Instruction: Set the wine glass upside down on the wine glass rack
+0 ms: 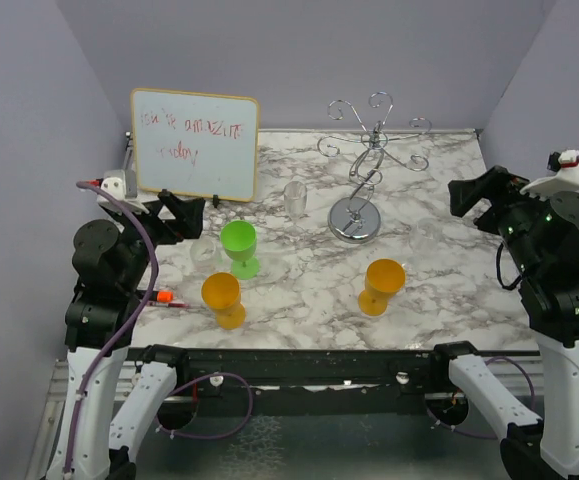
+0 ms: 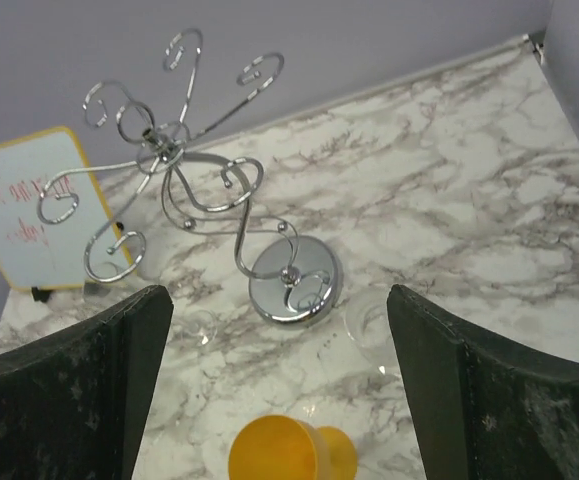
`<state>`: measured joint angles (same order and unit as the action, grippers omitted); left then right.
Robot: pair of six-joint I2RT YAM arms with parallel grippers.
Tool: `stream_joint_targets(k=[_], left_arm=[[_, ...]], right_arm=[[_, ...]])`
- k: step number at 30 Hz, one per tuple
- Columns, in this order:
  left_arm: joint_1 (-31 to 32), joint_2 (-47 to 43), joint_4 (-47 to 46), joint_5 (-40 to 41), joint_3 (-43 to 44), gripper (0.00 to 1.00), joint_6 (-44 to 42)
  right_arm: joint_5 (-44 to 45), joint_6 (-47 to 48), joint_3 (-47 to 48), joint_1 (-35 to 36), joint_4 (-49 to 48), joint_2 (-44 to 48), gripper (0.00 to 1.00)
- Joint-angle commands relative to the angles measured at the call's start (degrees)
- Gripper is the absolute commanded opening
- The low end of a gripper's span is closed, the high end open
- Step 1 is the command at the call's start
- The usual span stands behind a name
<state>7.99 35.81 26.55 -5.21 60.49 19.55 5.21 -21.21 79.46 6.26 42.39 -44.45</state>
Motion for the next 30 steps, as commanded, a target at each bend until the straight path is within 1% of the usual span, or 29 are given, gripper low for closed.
stream_joint_targets(k=[1, 4, 7, 9, 10, 13, 15, 18, 20, 23, 25, 27, 30], left_arm=[[-0.3, -1.1, -0.2, -6.1, -2.2, 0.99, 3.4], [0.2, 0.0, 0.9, -8.6, -0.9, 0.99, 1.9], [0.8, 2.0, 0.1, -12.9, -0.3, 0.99, 1.2], [0.8, 3.0, -2.9, -16.0, -1.3, 0.99, 2.4], [0.8, 3.8, -4.6, -18.9, -2.2, 0.99, 3.3], [0.9, 9.2, -8.5, -31.4, -3.9, 0.99, 4.2], [1.0, 12.4, -9.2, -33.9, -3.9, 0.99, 5.4], [1.3, 14.2, -9.7, -31.1, -3.7, 0.99, 6.4], [1.5, 16.2, -9.6, -29.4, -2.7, 0.98, 7.9], [3.1, 20.0, -9.7, -28.8, -1.2, 0.91, 10.5], [6.6, 22.3, -9.8, -26.6, 0.1, 0.87, 11.4], [11.9, 24.2, -10.0, -22.2, 1.3, 0.87, 11.6], [18.6, 27.1, -11.0, -17.7, 2.8, 0.87, 12.5]], right_arm=[[-3.9, -2.0, -0.8, -0.3, 10.6, -1.4, 0.95], [-8.5, -3.1, -1.8, -0.2, 12.8, -2.4, 0.95], [-8.0, -4.8, -4.8, -0.2, 11.5, -0.9, 0.93], [-7.1, -6.1, -7.0, -0.3, 10.5, 0.9, 0.92], [-7.1, -6.6, -7.9, -0.2, 10.2, 1.5, 0.93], [-7.6, -6.4, -9.5, -0.3, 10.5, 2.1, 0.96], [-7.9, -5.7, -10.4, -0.2, 11.1, 1.6, 0.96], [-8.2, -5.2, -13.2, -0.2, 10.7, 0.4, 0.96], [-8.1, -5.1, -15.4, -0.2, 9.7, -0.9, 0.93], [-7.1, -5.3, -18.8, -0.3, 7.0, -3.1, 0.85], [-5.6, -5.5, -19.9, -0.2, 5.1, -4.4, 0.8], [-0.5, -5.3, -19.9, -0.2, 4.0, -6.0, 0.74], [6.9, -4.5, -19.5, -0.2, 2.2, -7.7, 0.71]])
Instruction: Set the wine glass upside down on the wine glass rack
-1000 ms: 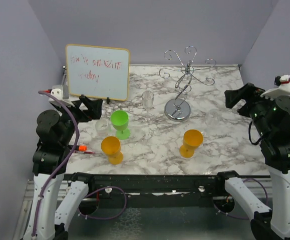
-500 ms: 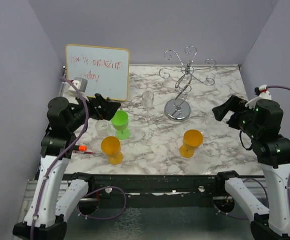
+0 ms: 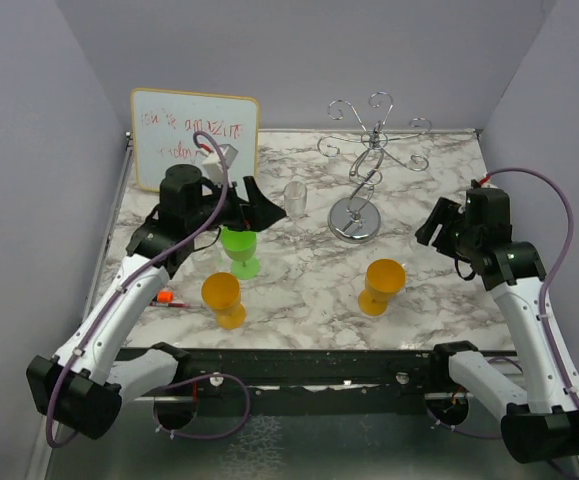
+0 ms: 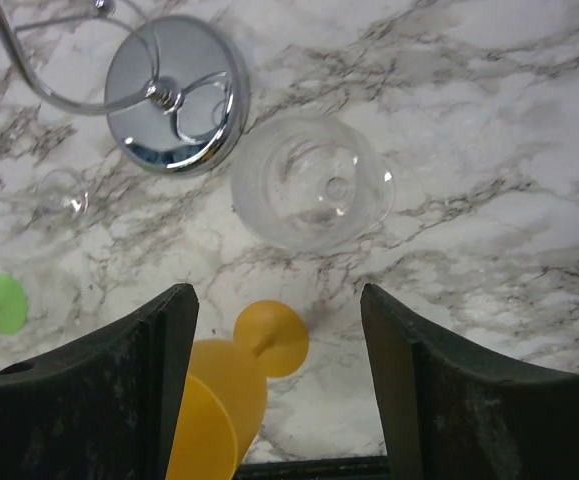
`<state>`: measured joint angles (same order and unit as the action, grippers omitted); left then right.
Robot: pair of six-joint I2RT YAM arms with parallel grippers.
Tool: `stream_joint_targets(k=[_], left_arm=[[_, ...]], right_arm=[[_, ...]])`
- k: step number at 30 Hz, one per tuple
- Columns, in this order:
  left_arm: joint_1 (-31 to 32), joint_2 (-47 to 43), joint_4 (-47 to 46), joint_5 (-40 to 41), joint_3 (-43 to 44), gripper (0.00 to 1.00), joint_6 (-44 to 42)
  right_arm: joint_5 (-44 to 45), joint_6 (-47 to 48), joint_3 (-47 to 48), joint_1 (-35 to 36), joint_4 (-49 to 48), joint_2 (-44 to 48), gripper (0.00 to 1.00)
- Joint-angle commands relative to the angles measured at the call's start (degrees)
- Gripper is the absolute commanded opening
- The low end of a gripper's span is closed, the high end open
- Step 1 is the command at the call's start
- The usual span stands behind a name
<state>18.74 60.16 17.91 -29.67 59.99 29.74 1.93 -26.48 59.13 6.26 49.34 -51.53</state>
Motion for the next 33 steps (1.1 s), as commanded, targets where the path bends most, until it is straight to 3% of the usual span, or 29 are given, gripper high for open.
stream_joint_targets(k=[1, 7, 12, 20, 25, 33], left_arm=[[9.4, 3.6, -3.1, 7.8, 3.4, 0.87, 2.7], [13.5, 5.6, -6.8, 12.6, 3.2, 0.87, 3.6], [13.6, 5.4, -7.2, 13.2, 2.7, 0.88, 5.6], [13.7, 2.3, -11.6, 9.6, -0.5, 0.98, 4.5], [13.8, 2.2, -11.7, 11.6, -2.0, 0.99, 4.3], [13.8, 2.9, -12.5, 7.6, -1.5, 0.99, 3.5]], right_arm=[[12.6, 0.9, 0.8, -0.3, -5.5, -1.0, 0.7], [18.7, 0.8, 1.6, -0.2, -7.4, -4.9, 0.62], [16.4, 0.2, 1.7, -0.3, -7.9, -7.8, 0.51], [15.4, 0.8, 2.7, -0.2, -3.6, -12.7, 0.41], [15.3, 1.0, 3.4, -0.2, -2.7, -14.0, 0.26], [17.3, 2.1, 4.0, -0.2, -2.7, -10.8, 0.01]])
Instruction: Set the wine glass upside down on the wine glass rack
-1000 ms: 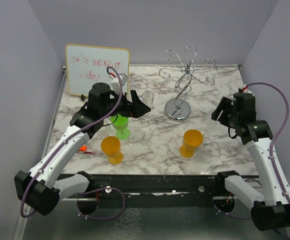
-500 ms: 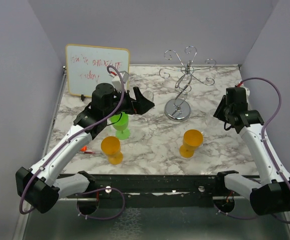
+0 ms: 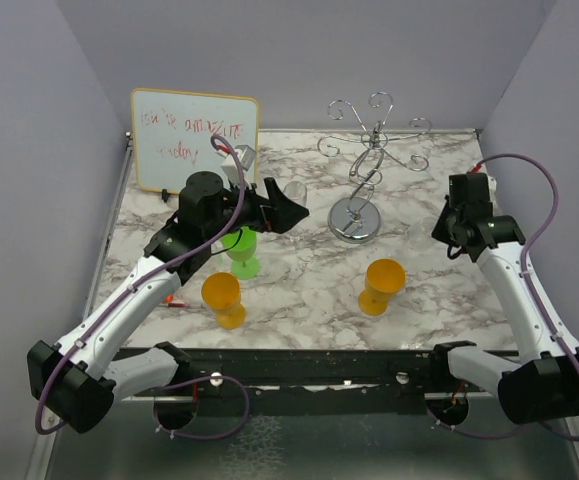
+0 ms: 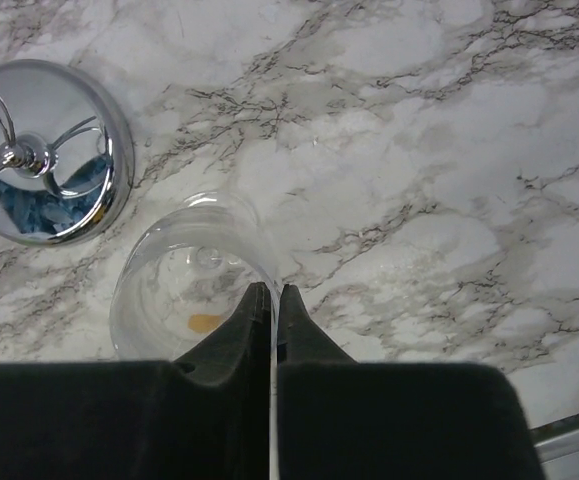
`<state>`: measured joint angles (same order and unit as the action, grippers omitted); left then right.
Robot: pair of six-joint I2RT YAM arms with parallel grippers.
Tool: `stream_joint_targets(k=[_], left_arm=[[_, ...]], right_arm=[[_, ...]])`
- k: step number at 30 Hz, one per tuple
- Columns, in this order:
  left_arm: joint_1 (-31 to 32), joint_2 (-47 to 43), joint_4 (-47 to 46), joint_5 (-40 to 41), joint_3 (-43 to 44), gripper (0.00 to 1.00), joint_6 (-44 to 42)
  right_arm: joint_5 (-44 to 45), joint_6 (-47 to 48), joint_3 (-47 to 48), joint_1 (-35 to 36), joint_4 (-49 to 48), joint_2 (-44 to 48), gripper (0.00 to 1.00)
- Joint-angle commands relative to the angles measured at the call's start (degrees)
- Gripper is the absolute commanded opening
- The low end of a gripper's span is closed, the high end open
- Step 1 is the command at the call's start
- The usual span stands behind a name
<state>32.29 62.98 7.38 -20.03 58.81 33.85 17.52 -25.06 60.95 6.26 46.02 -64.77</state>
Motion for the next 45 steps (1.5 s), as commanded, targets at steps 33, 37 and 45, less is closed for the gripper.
stream_joint_targets(k=[33, 37, 45], left_arm=[[0.2, -3.0, -2.3, 12.5, -7.7, 0.99, 49.5], [0.3, 1.4, -1.6, 10.5, -4.5, 0.99, 50.8], [5.4, 7.3, -4.4, 8.8, -3.4, 0.99, 55.9]], right_arm=[[-40.8, -2.4, -13.4, -0.1, -40.8, 24.9, 0.01], [-40.9, 0.3, -13.4, 1.8, -40.9, 23.3, 0.01], [-31.3, 4.3, -14.3, 10.6, -41.6, 22.1, 0.01]])
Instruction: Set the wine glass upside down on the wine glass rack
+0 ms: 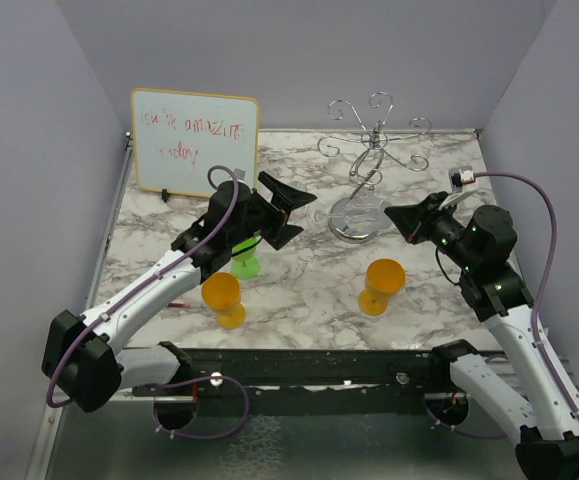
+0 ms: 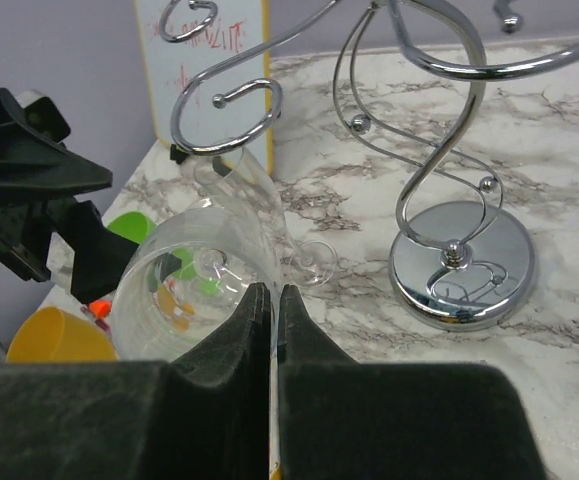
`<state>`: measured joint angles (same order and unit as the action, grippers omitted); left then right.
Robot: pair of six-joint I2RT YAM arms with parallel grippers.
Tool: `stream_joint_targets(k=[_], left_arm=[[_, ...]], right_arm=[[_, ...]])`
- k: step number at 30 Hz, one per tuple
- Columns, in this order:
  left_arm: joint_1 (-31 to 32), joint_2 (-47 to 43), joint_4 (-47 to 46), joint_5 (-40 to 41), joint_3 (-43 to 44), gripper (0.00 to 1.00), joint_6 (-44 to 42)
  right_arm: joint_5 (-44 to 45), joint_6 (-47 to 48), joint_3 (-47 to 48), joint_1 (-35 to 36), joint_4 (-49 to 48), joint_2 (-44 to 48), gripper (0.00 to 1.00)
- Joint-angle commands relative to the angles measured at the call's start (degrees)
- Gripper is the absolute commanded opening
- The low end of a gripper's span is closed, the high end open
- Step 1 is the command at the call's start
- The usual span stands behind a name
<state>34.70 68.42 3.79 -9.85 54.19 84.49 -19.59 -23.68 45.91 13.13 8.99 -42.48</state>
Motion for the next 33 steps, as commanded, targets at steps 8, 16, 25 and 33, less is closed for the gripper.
stream_joint_targets(k=[8, 16, 25, 33], left_arm=[[5.8, 2.7, -0.7, 5.0, -1.3, 0.86, 14.7], [6.1, 5.5, -5.9, 5.5, -1.5, 0.61, 20.2], [7.0, 7.1, -2.4, 10.2, 0.9, 0.53, 24.4], [7.0, 7.9, 3.0, 16.3, 5.2, 0.57, 24.2]], right_arm=[[14.8, 6.8, 0.3, 11.9, -7.6, -0.9, 0.01], [15.4, 8.5, -1.1, 14.9, -10.7, 1.7, 0.01], [12.4, 9.3, -2.1, 15.6, -12.4, 2.7, 0.01], [13.9, 12.6, -1.4, 16.0, -14.7, 1.1, 0.01]])
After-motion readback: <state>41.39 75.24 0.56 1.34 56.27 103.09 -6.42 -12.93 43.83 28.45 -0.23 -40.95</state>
